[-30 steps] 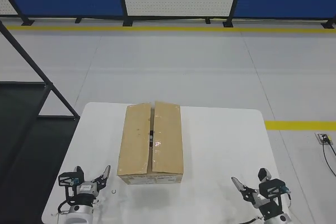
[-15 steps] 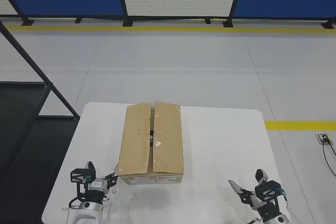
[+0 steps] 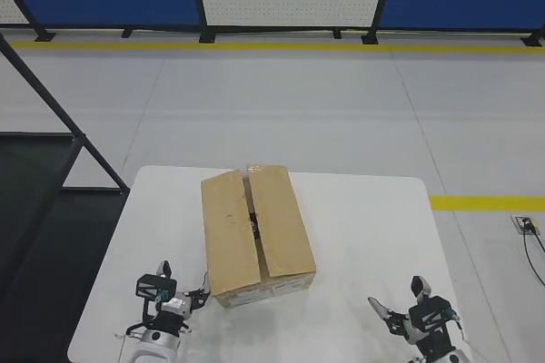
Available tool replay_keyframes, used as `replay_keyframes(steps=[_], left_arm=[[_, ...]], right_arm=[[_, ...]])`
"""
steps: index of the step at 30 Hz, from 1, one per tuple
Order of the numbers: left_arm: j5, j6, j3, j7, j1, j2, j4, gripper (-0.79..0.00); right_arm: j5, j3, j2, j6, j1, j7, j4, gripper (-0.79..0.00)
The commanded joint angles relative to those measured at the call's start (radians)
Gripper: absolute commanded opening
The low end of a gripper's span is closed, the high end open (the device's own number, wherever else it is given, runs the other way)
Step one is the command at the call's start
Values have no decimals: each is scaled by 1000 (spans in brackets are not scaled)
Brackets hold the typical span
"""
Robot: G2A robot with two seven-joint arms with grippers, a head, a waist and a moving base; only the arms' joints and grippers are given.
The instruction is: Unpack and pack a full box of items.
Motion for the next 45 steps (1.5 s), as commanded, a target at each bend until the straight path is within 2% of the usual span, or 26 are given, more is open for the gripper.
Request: replay_keyframes(steps=[1,18,26,30,35,39,45], left_arm=[[11,-7,10,-4,-2,-1,-2,0],[121,-66,108,-44,-44,-12,-15,0],[124,-153,143,-57,-54,-14,-23,0],[88,-199,125,-62,-50,-12,-36,0],[19,-211,52,-65,-37,-6,-42,0],[28,-255,2,-81,-15,3,-38,0],[78,-324,1,-81,-9,10,-26,0]], right_arm=[[-4,2,0,-3,-1,-1,-2,0],[6,36,1,-35,-36,-36,-8,0],[19,51,1,-51,-52,-59,-3,0],[20,52,1,-61,-53,-62,-4,0],[16,47,0,-57,-48,-52,-8,0],[17,47,0,-51,-47,-46,-10,0],[17,47,0,-51,-47,-46,-10,0]])
